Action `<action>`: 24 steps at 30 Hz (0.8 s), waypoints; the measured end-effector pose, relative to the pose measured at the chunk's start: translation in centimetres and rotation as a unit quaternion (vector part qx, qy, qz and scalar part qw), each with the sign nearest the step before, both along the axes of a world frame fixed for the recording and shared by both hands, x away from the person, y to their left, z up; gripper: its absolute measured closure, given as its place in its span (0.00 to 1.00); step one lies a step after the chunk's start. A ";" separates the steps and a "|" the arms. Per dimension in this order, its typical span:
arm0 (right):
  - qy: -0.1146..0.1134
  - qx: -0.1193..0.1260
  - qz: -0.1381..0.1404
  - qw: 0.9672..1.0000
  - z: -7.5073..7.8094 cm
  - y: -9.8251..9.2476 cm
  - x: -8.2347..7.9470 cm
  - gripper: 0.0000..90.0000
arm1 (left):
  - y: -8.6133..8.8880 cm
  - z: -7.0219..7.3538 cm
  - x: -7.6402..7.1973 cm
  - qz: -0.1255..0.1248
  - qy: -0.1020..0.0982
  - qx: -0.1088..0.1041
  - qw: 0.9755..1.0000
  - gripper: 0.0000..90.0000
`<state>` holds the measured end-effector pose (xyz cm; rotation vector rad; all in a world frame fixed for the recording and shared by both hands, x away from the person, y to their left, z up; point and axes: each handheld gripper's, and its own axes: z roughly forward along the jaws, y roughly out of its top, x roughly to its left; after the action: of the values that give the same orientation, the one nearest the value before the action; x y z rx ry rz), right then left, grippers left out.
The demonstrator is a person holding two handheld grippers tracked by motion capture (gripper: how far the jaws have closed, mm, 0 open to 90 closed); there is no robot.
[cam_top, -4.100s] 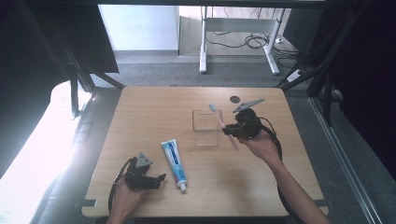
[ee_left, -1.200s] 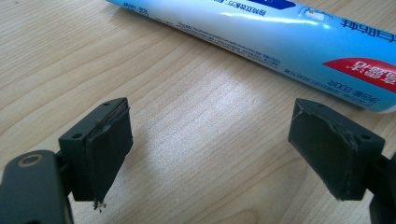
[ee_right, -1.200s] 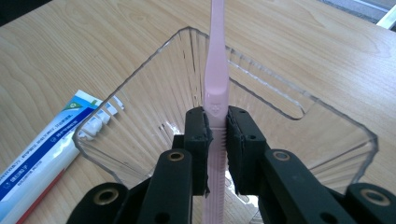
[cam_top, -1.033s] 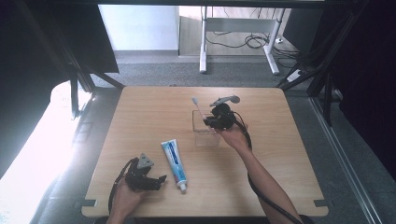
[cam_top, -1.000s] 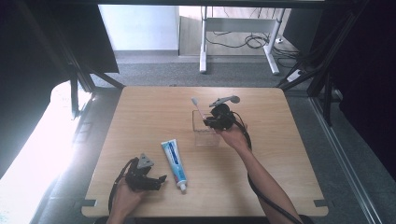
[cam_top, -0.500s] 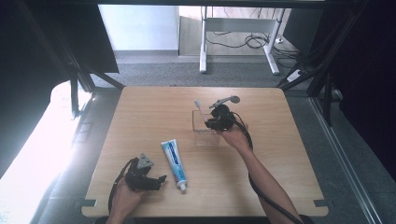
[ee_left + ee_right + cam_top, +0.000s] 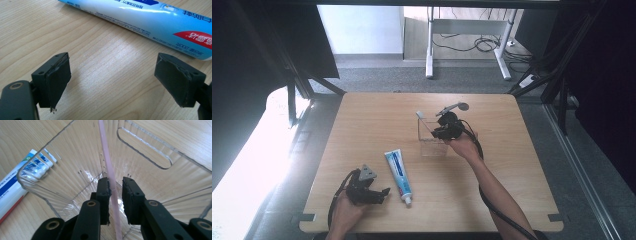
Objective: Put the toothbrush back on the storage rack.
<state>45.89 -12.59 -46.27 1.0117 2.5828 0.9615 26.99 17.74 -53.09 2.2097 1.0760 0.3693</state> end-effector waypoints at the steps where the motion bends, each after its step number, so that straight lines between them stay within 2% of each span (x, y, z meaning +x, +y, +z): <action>1: 0.000 0.000 0.000 1.000 0.0 0.0 -0.1 0.81 | 0.0 0.0 0.0 0.001 0.000 0.000 1.000 0.15; 7: 0.000 0.000 0.005 1.000 0.2 -0.1 -0.3 0.74 | 0.0 0.0 0.0 0.001 0.000 -0.002 1.000 0.15; 14: -0.005 0.008 0.007 1.000 1.0 -0.4 -0.7 0.60 | -0.1 0.0 0.0 0.002 0.001 -0.007 1.000 0.15; 20: -0.008 0.011 0.006 1.000 1.6 -0.5 -1.1 0.47 | -0.1 0.1 0.0 0.001 0.003 -0.017 1.000 0.15; 24: -0.005 0.015 0.007 1.000 1.8 -0.7 -1.2 0.43 | -0.1 0.1 0.0 0.003 0.005 -0.026 1.000 0.15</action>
<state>44.65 -13.25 -44.45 0.9950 2.5772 1.0078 26.98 17.68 -52.99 2.1654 1.0857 0.3293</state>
